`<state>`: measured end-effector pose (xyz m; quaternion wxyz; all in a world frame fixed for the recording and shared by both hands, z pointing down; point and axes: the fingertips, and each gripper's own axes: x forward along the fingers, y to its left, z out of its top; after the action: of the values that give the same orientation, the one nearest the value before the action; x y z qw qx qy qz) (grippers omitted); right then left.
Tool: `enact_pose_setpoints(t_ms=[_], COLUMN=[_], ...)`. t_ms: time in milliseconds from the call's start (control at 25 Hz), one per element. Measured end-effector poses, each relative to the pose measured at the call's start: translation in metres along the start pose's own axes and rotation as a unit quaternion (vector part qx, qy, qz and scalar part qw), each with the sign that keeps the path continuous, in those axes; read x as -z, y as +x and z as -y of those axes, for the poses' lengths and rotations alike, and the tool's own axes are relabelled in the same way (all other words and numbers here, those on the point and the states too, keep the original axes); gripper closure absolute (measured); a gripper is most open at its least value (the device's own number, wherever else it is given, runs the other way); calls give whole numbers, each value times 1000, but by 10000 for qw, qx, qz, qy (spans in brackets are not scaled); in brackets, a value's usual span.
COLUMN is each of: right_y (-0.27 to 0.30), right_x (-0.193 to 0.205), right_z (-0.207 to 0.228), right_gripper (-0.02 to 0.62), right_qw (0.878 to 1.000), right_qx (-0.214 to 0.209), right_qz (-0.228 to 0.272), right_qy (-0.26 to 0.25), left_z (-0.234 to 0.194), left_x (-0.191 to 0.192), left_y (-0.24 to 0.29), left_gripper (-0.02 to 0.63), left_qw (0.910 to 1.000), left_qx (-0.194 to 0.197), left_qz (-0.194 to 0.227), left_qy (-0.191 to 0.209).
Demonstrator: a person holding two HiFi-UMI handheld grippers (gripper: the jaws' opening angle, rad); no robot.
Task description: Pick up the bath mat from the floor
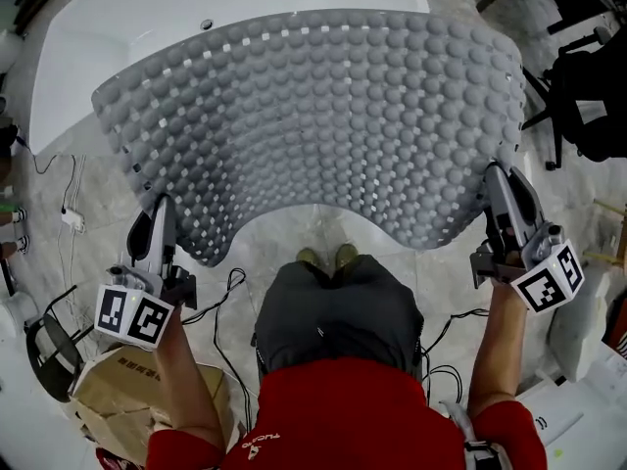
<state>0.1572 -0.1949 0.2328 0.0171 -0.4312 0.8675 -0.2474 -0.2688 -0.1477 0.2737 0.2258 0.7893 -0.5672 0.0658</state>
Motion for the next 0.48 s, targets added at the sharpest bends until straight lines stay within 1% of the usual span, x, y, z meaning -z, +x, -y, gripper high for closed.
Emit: enact_pose_setpoints(t_ms=[160, 280, 400, 480], right_y=[7, 7, 0, 1], right_x=[4, 5, 4, 5], right_z=[1, 12, 25, 26], right_gripper=[555, 555, 555, 555], right_qw=[9999, 9999, 9999, 9998], right_qx=[-64, -151, -124, -175], right_qz=[-44, 4, -37, -16], right_qy=[98, 45, -56, 91], left_z=[-5, 0, 9, 12], left_x=[-1, -3, 1, -5], left_y=[-3, 4, 12, 9], left_gripper=[560, 560, 560, 560], left_qw=[10000, 9999, 9999, 9999], left_qx=[-65, -84, -35, -62], left_qz=[-45, 65, 106, 25], left_qy=[-41, 27, 63, 135])
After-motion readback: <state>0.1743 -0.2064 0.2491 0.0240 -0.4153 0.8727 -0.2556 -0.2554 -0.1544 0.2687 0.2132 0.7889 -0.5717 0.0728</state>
